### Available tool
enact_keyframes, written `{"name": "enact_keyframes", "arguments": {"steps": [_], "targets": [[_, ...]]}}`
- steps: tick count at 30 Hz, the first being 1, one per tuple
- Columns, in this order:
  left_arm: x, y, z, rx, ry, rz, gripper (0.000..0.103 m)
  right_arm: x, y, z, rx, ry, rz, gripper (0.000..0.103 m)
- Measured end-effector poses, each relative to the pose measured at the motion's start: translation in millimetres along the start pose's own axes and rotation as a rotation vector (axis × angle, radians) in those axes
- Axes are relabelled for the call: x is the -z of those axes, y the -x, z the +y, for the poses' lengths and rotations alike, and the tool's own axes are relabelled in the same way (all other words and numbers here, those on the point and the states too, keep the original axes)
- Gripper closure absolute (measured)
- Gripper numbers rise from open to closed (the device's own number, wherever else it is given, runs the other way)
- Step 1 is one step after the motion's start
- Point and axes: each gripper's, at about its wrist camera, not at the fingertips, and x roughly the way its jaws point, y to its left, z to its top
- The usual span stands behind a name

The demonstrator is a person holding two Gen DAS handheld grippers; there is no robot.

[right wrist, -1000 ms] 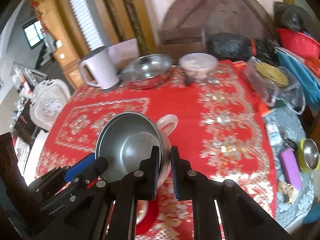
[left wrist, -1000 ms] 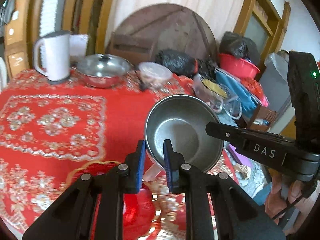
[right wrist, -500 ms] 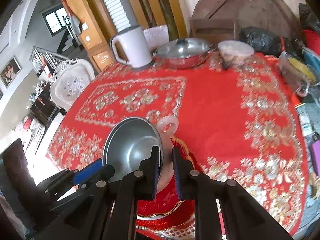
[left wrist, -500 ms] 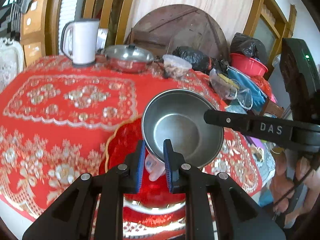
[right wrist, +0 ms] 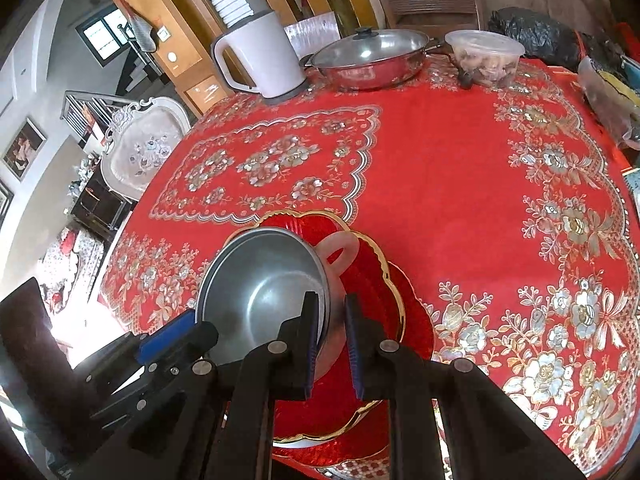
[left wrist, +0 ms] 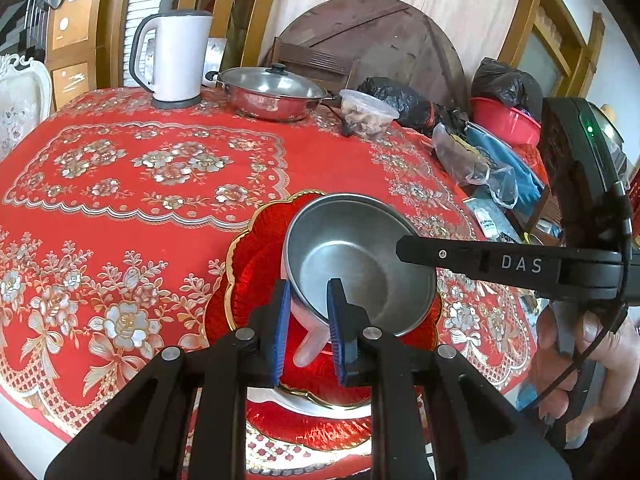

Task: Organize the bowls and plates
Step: 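Lower the steel cup into the red flower-shaped bowl with both tools, then open both tools to release the steel cup and pull back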

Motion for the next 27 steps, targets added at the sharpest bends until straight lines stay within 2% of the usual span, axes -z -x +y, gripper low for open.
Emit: {"name": "enact_keyframes", "arguments": {"steps": [15, 17, 21, 27], "targets": [[-1.4, -2.8, 2.7, 0.026, 0.000, 0.013, 0.084, -1.9, -3.6, 1.0, -0.005, 0.016, 0.005, 0.085], [-1.9, -2.3, 3.3, 0.036, 0.001, 0.014, 0.081, -2.2, -1.4, 4.3, -0.006, 0.030, 0.001, 0.079], [-2.3, 1.7, 2.9, 0.042, 0.001, 0.002, 0.056, -2.3, 6.5, 9.8, 0.002, 0.055, -0.020, 0.073], [-3.3, 8.8, 6.1, 0.044, 0.003, -0.021, 0.055, 3.4, 22.3, 10.1, 0.010, 0.084, -0.065, 0.071]]}}
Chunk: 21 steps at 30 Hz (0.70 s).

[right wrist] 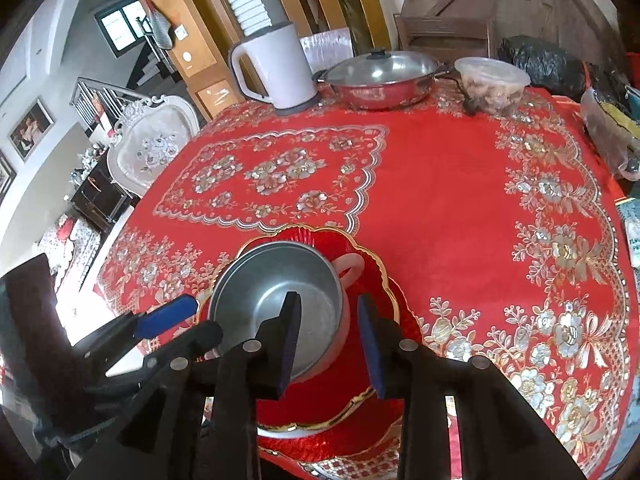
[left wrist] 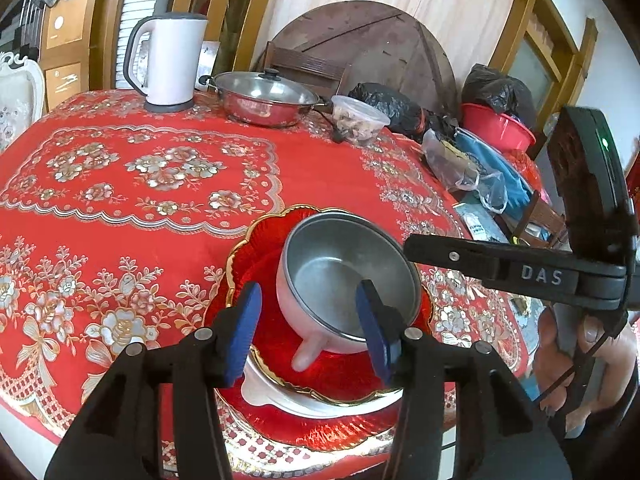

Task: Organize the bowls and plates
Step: 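Open both tools to release the steel cup and pull back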

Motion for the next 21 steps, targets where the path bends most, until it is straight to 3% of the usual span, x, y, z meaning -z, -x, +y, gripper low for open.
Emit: {"name": "enact_keyframes", "arguments": {"steps": [3, 5, 8, 10, 13, 18, 21], "targets": [[1.9, 3.6, 3.8, -0.013, 0.007, -0.004, 0.055, 9.0, 13.7, -1.4, -0.021, 0.025, -0.048, 0.063], [5.0, 6.6, 6.0, -0.017, 0.004, -0.002, 0.055, 18.2, 23.8, -4.7, -0.047, 0.037, -0.084, 0.052], [12.1, 13.8, 3.7, -0.040, -0.056, -0.021, 0.051, 38.9, 39.3, -10.3, -0.080, 0.061, -0.132, 0.041], [19.6, 19.1, 2.2, -0.061, -0.113, -0.044, 0.035, 56.4, 49.2, -13.3, -0.067, 0.096, -0.163, 0.037], [32.6, 25.6, 4.6, -0.099, -0.178, -0.085, 0.025, 78.7, 57.9, -15.6, -0.062, 0.148, -0.181, 0.032], [53.2, 32.0, 5.6, -0.177, -0.260, -0.109, 0.020, 110.7, 62.7, -19.5, -0.074, 0.211, -0.184, 0.029], [65.5, 31.1, 7.4, -0.141, -0.258, -0.093, 0.018, 124.9, 59.7, -20.7, -0.100, 0.209, -0.182, 0.029]]}}
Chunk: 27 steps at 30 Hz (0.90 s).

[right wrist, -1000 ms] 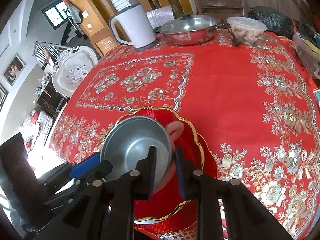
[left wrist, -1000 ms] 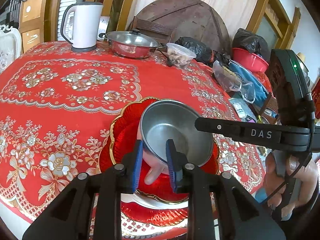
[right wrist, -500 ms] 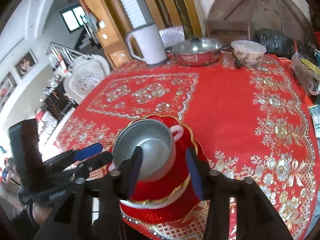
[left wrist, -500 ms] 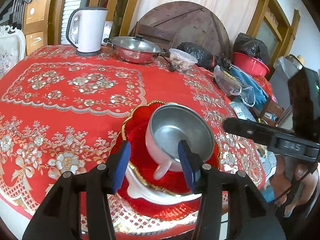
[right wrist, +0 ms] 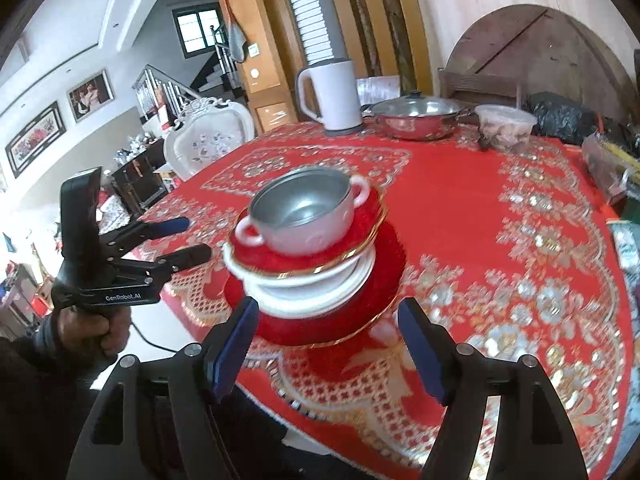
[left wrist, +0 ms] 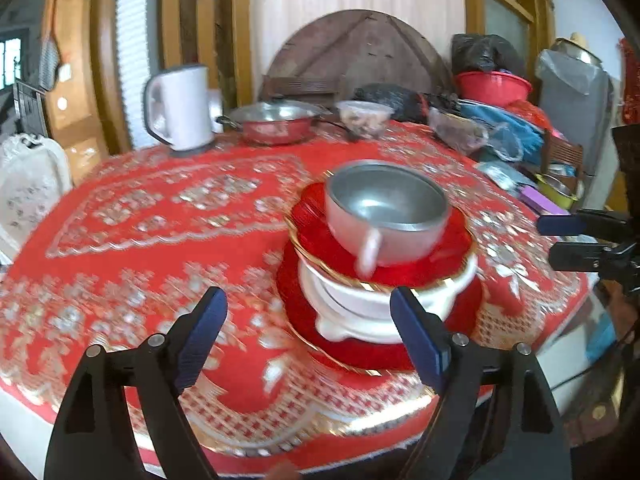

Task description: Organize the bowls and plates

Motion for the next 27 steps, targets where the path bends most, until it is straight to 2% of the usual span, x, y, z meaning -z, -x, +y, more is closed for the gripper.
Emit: {"name": "enact_keyframes", "arguments": {"steps": [2, 7, 10, 19, 27], "targets": [[6.1, -6.4, -2.6, 0.018, 0.001, 0.033, 0.018, 6.5, -2.5, 2.4, 0.011, -0.001, -0.004, 0.029], [15.7, -26.8, -9.3, -0.014, -0.011, 0.119, 0.018, 12.5, -11.6, 3.0, 0.035, -0.002, 0.012, 0.029], [17.9, -29.4, -6.6, -0.008, 0.001, 0.127, 0.018, 13.3, -16.1, 1.4, 0.062, -0.008, 0.023, 0.029], [18.1, -39.7, 12.0, -0.010, 0.072, 0.170, 0.018, 11.2, -30.2, 2.9, 0.052, -0.005, 0.050, 0.029], [19.6, -47.0, 18.4, -0.023, 0.090, 0.186, 0.018, 7.9, -36.4, 1.6, 0.051, -0.011, 0.053, 0.029]]}}
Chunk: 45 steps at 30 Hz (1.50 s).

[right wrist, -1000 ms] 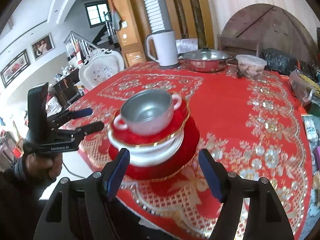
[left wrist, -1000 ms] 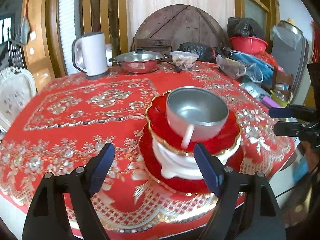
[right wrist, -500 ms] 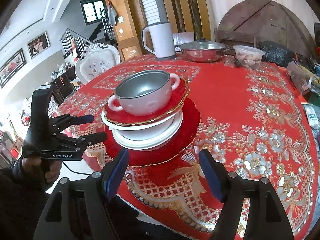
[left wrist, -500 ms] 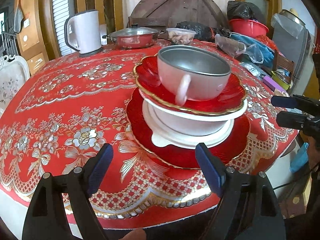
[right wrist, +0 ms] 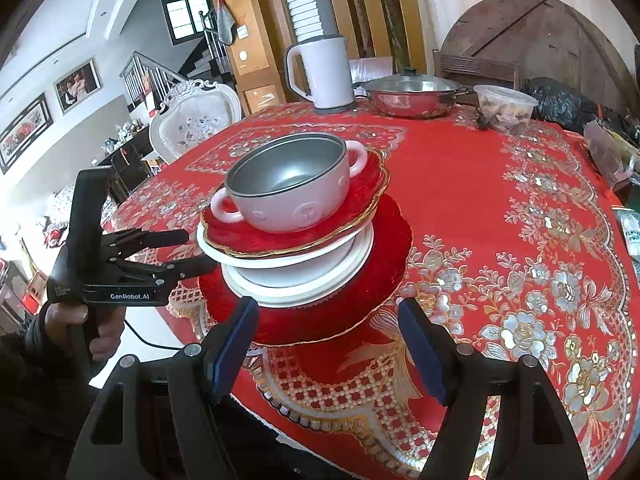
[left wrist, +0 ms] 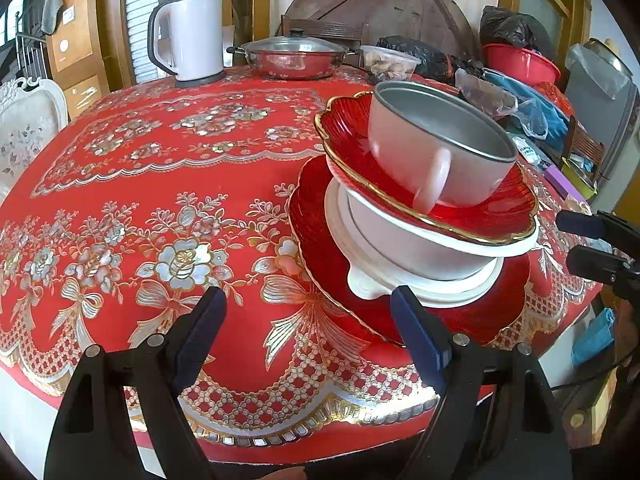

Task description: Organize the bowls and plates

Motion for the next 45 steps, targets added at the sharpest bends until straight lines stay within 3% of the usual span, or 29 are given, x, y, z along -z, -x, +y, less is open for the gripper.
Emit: {"name": "enact_keyframes", "arguments": {"steps": [37, 45], "targets": [[-2.2, 3.0, -15.8, 0.065, -0.037, -0.013, 0.018, -1.0, 9.6, 5.5, -0.018, -0.003, -0.032, 0.029], [-3.0, 0.8, -12.3, 0.098, -0.005, -0.003, 0.009, -1.4, 9.1, 5.8, -0.017, -0.006, -0.032, 0.029]]}}
